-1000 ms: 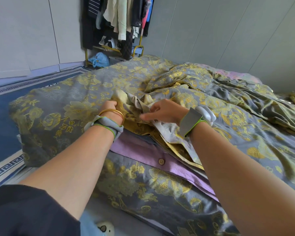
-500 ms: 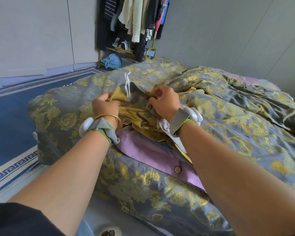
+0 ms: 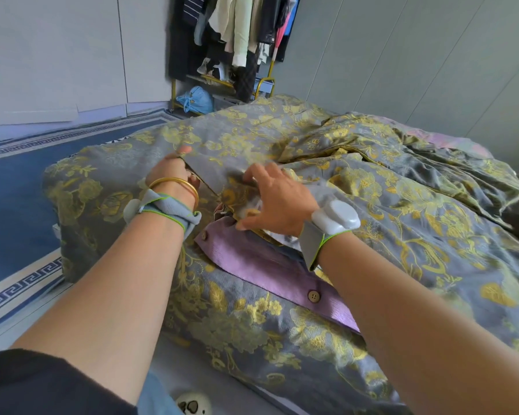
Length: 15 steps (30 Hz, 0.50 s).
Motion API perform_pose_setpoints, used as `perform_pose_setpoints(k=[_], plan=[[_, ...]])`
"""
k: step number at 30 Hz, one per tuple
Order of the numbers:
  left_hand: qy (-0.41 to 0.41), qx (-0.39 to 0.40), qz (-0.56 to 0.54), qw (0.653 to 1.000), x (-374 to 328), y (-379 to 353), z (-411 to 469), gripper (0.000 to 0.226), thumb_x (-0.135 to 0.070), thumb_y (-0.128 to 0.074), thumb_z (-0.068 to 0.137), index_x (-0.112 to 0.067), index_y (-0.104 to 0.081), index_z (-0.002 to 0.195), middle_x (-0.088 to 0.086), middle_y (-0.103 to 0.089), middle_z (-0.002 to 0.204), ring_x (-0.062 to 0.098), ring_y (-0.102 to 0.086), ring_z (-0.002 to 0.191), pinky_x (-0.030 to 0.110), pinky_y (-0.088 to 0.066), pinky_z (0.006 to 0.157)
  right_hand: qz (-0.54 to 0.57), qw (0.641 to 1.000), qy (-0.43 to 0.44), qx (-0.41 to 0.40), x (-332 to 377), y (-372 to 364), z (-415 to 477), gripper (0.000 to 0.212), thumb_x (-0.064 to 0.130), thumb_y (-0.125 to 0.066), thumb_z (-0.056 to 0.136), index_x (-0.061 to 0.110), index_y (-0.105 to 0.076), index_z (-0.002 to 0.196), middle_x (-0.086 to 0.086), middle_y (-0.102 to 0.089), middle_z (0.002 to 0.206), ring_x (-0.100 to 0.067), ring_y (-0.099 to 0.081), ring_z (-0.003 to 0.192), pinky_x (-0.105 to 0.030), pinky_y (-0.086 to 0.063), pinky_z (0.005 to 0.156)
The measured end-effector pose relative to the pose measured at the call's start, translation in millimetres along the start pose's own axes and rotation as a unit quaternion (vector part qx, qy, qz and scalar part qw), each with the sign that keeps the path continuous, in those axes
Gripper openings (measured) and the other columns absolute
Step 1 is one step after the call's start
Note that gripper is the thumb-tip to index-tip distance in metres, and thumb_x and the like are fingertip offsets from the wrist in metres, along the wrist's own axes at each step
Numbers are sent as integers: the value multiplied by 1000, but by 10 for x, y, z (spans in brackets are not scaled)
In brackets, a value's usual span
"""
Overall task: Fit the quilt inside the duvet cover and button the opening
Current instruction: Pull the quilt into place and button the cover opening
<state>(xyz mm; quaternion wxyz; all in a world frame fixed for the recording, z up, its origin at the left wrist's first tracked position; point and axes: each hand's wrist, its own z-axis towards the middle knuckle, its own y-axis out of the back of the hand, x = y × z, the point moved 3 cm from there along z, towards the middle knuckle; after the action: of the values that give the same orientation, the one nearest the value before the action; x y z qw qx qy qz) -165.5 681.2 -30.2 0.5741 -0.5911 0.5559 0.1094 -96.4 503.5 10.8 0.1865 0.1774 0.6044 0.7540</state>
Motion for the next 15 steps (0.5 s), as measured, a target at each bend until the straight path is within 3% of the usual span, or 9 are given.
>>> perform_pose_setpoints(k=[2,4,6,8,9,10,12,14,15], plan=[[-1,10,-2,1000,8,-13,50,26,-9,-39,96,-22,-61,89,-8,-57,47,4,-54,41,19,-45,53,-14,1000,0,18,-25,-87,-2,53,35,-66,79,20,-39,123,-7,-56,114,-33,-57,96,-40,-48,70],[24,5,-99,995,54,-57,15,28,-7,-42,95,-20,-60,77,-9,-46,32,1,-48,37,14,-44,42,-9,1000,-19,-16,-58,-84,35,38,18,-55,84,17,-39,119,-10,-62,99,-36,-59,84,-37,-44,62],[3,31,-193,981,75,-131,-8,25,-2,-45,93,-14,-63,82,-5,-50,40,5,-54,54,16,-52,49,4,997,-50,-60,-102,-24,104,33,13,-50,86,17,-39,118,-12,-61,92,-36,-57,76,-36,-41,59],[-15,88,-222,971,37,-234,-54,22,3,-49,91,-8,-62,106,2,-62,66,12,-64,71,21,-58,68,66,987,-97,-111,-182,68,182,30,14,-50,85,18,-43,115,-10,-61,96,-35,-56,77,-36,-42,60],[-12,104,-203,973,56,-238,-33,32,3,-51,90,-7,-55,121,5,-63,78,15,-67,76,24,-58,74,104,977,-126,-134,-247,108,232,29,15,-50,85,20,-44,113,-10,-62,98,-35,-56,79,-35,-42,61],[-1,96,-148,984,111,-218,14,38,2,-54,88,-5,-52,126,8,-64,84,17,-70,79,26,-59,72,136,966,-158,-151,-320,150,273,27,14,-50,85,20,-46,112,-10,-62,99,-33,-56,79,-34,-40,61],[24,56,116,991,271,-137,59,24,-3,-60,83,-5,-61,108,13,-68,95,23,-71,94,29,-58,68,160,950,-224,-148,-488,203,345,26,12,-49,88,20,-49,112,-11,-63,102,-30,-55,80,-32,-38,62],[5,86,366,927,450,-96,48,25,-9,-64,81,-2,-65,105,19,-67,115,30,-64,109,38,-56,85,166,940,-277,-112,-637,187,368,28,10,-48,90,18,-52,116,-12,-62,112,-30,-54,88,-32,-38,66],[-25,111,433,894,515,-112,20,32,-12,-67,81,1,-65,110,20,-66,117,30,-63,110,40,-53,92,171,935,-295,-100,-697,164,370,29,10,-48,90,17,-53,117,-12,-61,115,-31,-55,92,-32,-39,68]])
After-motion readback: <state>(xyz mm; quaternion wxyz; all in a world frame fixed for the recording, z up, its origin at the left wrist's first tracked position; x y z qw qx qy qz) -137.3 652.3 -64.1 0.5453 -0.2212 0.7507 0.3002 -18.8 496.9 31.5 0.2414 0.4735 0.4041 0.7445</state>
